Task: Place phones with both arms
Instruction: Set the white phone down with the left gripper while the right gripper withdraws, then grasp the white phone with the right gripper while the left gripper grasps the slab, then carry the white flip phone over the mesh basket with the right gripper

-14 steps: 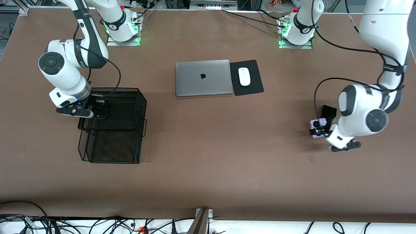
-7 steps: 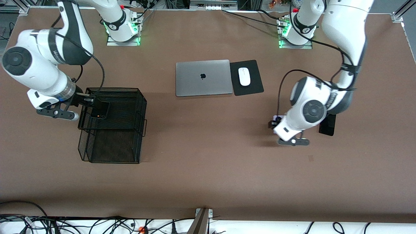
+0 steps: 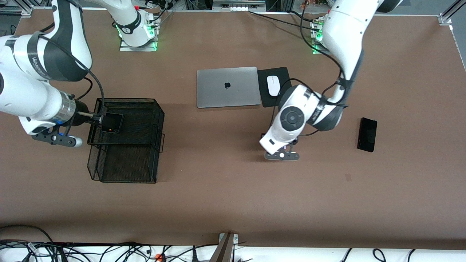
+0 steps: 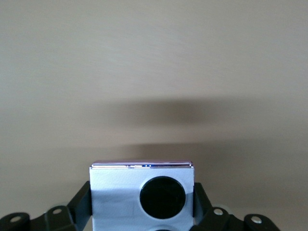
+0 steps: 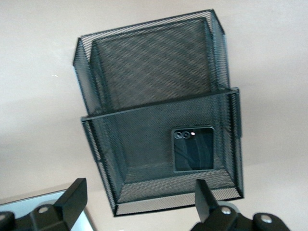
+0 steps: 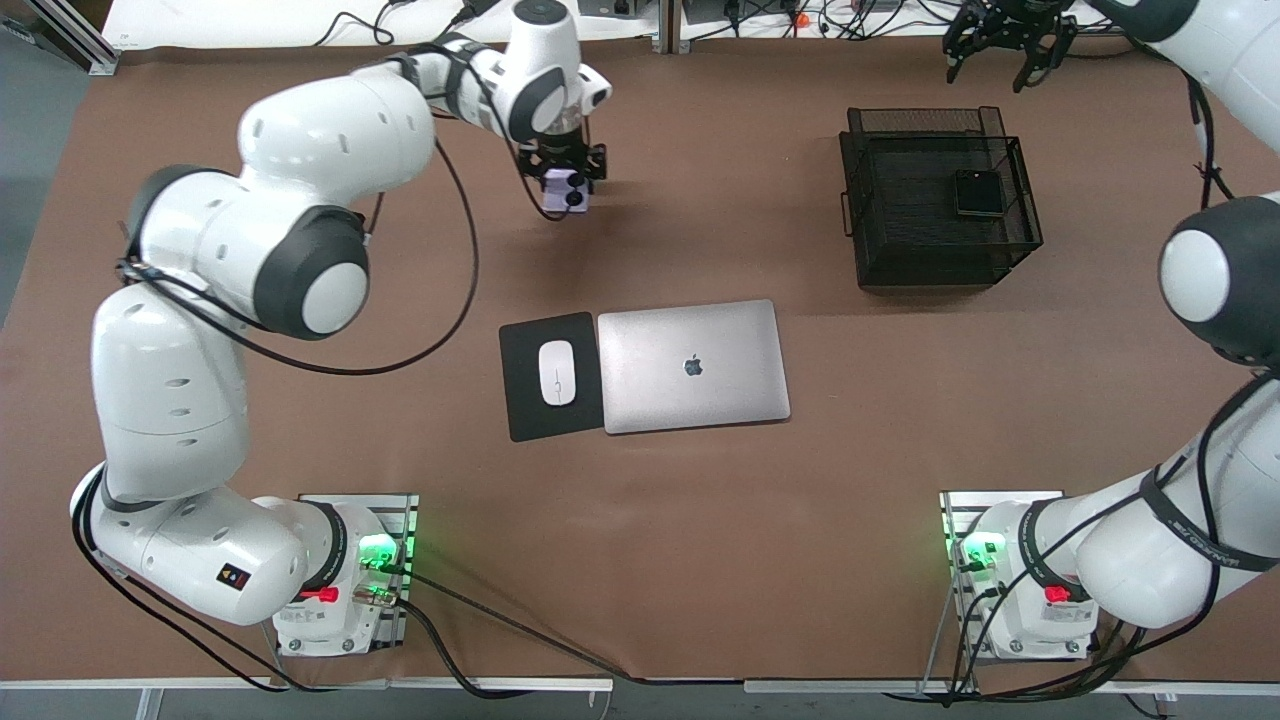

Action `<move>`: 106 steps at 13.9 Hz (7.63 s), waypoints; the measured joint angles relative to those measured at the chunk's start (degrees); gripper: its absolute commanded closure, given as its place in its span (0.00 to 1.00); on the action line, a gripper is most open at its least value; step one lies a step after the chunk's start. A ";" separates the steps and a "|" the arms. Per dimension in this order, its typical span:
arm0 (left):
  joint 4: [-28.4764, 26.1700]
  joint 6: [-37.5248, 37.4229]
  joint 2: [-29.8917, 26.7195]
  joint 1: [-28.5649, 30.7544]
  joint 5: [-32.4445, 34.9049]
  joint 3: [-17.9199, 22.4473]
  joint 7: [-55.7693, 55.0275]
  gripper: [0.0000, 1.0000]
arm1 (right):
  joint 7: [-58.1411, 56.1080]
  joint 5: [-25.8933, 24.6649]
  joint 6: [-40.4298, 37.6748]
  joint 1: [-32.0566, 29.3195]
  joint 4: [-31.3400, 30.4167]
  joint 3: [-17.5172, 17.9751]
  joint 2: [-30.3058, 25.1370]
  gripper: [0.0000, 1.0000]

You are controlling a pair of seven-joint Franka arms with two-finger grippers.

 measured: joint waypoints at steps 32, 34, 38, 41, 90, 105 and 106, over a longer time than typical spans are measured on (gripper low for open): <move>4.71 -13.98 -0.37 11.37 -0.51 1.85 22.61 0.00 | 10.66 6.31 10.97 13.54 8.42 2.78 10.64 0.00; -0.47 -14.03 -4.73 15.94 0.37 1.90 30.82 0.00 | 16.48 6.34 16.76 16.64 12.65 4.35 16.61 0.00; -7.04 -13.95 -10.06 22.99 1.86 2.02 45.18 0.00 | 20.67 6.32 31.31 18.93 16.75 9.79 27.85 0.00; -10.90 -11.13 -11.80 29.20 2.04 2.15 56.55 0.00 | 20.70 6.19 36.58 21.09 17.59 10.02 32.54 0.00; -40.29 29.74 -14.62 42.08 2.05 -0.14 54.83 0.00 | -2.42 1.74 1.16 17.82 8.08 -10.50 10.80 0.68; -40.60 30.74 -14.65 42.28 2.05 -0.08 54.72 1.00 | -18.35 6.57 36.25 13.05 -18.00 -13.81 9.32 0.61; -40.58 30.74 -14.65 42.28 2.05 -0.08 54.51 1.00 | -19.84 10.03 37.18 13.04 -17.91 -13.83 10.51 0.61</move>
